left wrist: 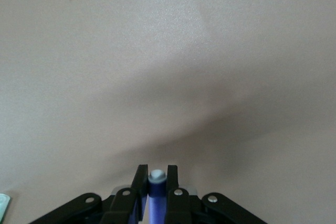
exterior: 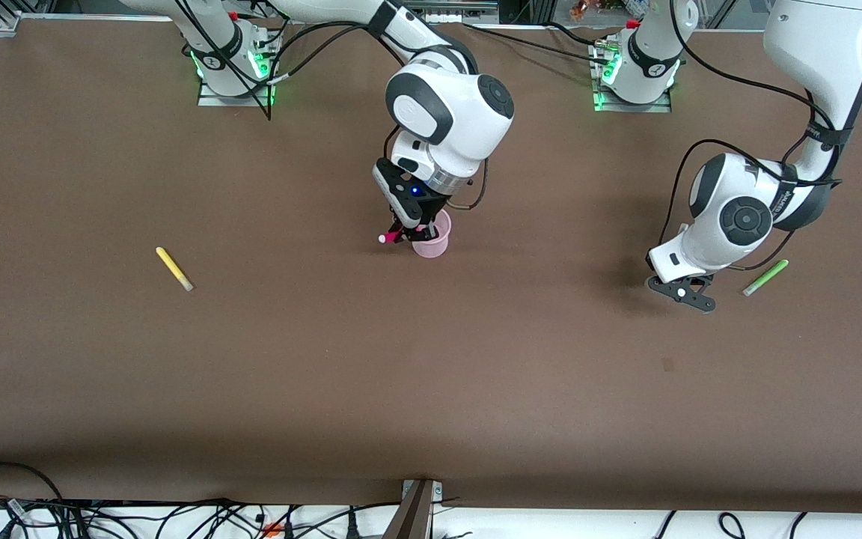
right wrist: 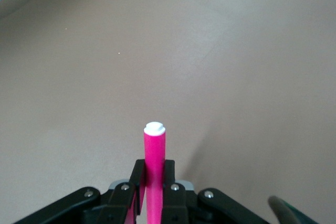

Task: Organize pens into pink holder with both arms

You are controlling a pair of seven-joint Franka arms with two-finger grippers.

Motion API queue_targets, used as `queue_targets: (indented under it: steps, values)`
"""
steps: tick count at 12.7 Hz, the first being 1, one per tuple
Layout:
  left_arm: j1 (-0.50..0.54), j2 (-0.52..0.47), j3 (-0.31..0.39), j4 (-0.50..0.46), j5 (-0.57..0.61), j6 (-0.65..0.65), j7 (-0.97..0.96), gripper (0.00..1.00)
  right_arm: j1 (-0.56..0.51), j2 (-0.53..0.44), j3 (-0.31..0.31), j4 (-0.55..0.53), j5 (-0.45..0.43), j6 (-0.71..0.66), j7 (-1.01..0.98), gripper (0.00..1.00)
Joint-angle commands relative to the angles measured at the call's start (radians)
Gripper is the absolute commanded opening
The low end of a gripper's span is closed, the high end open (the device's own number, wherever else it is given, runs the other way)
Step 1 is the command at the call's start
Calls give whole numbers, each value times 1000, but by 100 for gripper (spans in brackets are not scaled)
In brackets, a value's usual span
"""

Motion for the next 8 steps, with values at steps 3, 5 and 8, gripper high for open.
queue_targets:
  steps: [3, 5, 8]
  values:
    - [7, 10, -7, 28, -25, -30, 42, 0, 61, 47, -12, 40, -54, -26, 98, 0]
    - [-1, 10, -9, 68, -25, -82, 42, 0, 78, 47, -12, 40, -56, -29, 99, 0]
    - [-2, 13, -52, 207, -33, -283, 43, 0, 95, 47, -14, 31, -57, -44, 102, 0]
